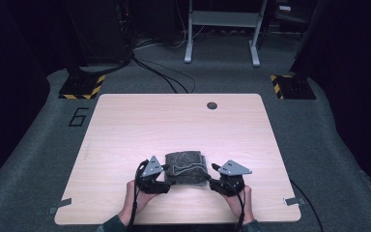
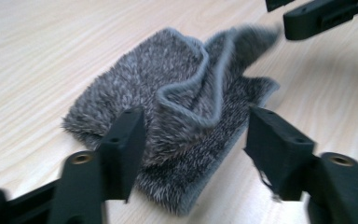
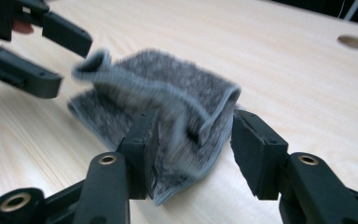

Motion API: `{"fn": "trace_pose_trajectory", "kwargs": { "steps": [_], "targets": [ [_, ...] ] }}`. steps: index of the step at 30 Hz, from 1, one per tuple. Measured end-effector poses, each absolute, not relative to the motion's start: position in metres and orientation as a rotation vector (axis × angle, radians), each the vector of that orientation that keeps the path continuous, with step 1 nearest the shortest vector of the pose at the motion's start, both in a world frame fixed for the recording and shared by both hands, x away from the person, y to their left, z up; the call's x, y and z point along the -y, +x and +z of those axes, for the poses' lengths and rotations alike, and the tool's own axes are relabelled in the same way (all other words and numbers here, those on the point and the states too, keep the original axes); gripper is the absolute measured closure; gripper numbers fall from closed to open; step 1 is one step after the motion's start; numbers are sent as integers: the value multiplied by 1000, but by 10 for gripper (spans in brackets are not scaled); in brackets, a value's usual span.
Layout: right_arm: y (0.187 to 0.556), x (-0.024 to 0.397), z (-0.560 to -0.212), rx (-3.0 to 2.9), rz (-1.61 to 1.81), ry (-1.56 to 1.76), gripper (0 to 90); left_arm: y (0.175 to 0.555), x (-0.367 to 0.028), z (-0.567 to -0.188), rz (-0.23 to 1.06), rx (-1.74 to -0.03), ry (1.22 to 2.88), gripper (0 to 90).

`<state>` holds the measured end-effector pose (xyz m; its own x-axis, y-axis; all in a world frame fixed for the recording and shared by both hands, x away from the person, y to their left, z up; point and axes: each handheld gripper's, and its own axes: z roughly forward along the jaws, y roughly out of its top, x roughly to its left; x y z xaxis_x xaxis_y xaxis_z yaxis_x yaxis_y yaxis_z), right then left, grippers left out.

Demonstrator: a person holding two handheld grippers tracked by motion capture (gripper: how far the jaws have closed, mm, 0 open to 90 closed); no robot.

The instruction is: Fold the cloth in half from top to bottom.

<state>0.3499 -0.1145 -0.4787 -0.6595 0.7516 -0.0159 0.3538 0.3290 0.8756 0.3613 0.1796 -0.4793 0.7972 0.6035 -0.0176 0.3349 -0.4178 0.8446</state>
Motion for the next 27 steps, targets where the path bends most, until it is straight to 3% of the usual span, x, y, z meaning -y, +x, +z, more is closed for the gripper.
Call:
{"fn": "trace_pose_trajectory", "kwargs": {
  "steps": [6,10,15,27],
  "targets": [
    [373,115,-463,-2145,1260,1030,433,382,-186,-466,416,-797,1968,292],
    [397,94,-476,-2219,1132,1095,385,400,-174,-482,372,-851,2091,247],
    [388,80,-502,-2300,996,1115,343,397,-175,-512,367,-883,2208,208],
    [387,81,-522,-2274,930,1209,162,404,-178,-522,408,-927,2199,171]
  ]
}}
